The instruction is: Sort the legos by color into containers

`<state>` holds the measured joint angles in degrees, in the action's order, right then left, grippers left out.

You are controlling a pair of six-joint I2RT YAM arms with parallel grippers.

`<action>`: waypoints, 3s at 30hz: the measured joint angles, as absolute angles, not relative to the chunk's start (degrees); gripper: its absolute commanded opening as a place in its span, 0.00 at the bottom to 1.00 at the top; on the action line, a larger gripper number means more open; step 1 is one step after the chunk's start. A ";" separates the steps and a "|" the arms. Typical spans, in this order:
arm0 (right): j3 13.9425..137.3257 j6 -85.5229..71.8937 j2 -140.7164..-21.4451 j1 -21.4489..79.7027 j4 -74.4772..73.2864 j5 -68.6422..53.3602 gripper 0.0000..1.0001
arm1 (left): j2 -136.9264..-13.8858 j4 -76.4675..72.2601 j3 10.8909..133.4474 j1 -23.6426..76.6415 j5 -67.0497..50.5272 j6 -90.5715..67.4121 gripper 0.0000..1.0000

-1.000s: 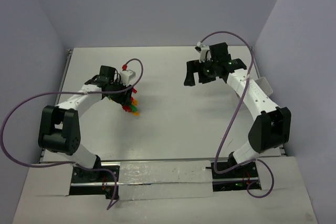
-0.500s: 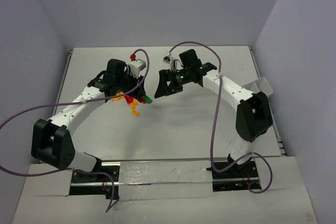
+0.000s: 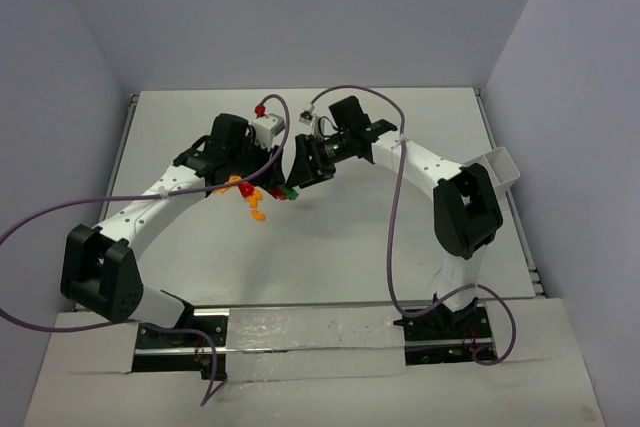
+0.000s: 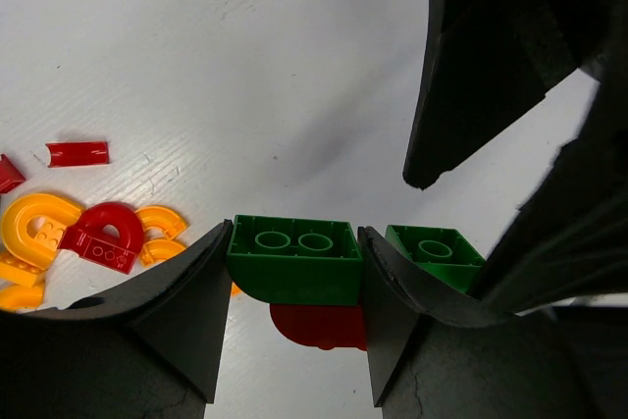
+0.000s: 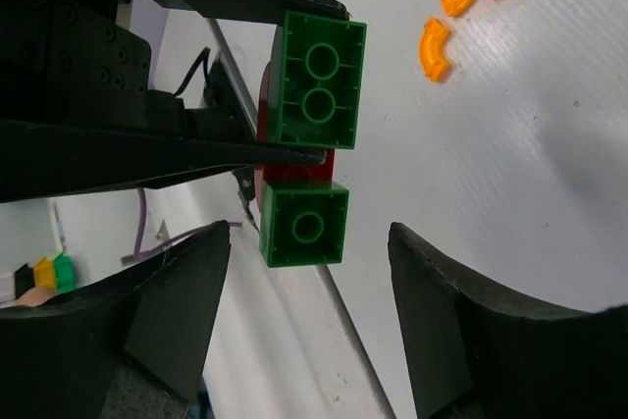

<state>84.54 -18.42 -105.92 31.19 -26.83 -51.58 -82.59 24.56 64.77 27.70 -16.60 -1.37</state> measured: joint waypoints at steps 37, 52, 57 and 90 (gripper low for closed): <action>84.53 -23.10 -110.03 25.73 -23.40 -59.22 0.20 | -82.50 20.04 58.55 29.22 -13.73 1.29 0.00; 84.87 -0.72 -91.11 2.64 -40.22 -32.32 0.18 | -82.81 20.10 59.53 29.53 -13.27 2.22 0.00; 85.19 11.95 -82.99 -6.03 -43.97 -15.48 0.19 | -83.70 19.97 61.53 29.67 -13.26 2.26 0.00; 87.64 50.69 -94.84 -15.42 -51.51 7.75 0.31 | -86.28 20.09 63.48 29.91 -14.81 3.23 0.01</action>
<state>87.64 50.69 -94.84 -15.42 -51.51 7.75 -86.28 20.09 63.48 29.91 -14.81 3.23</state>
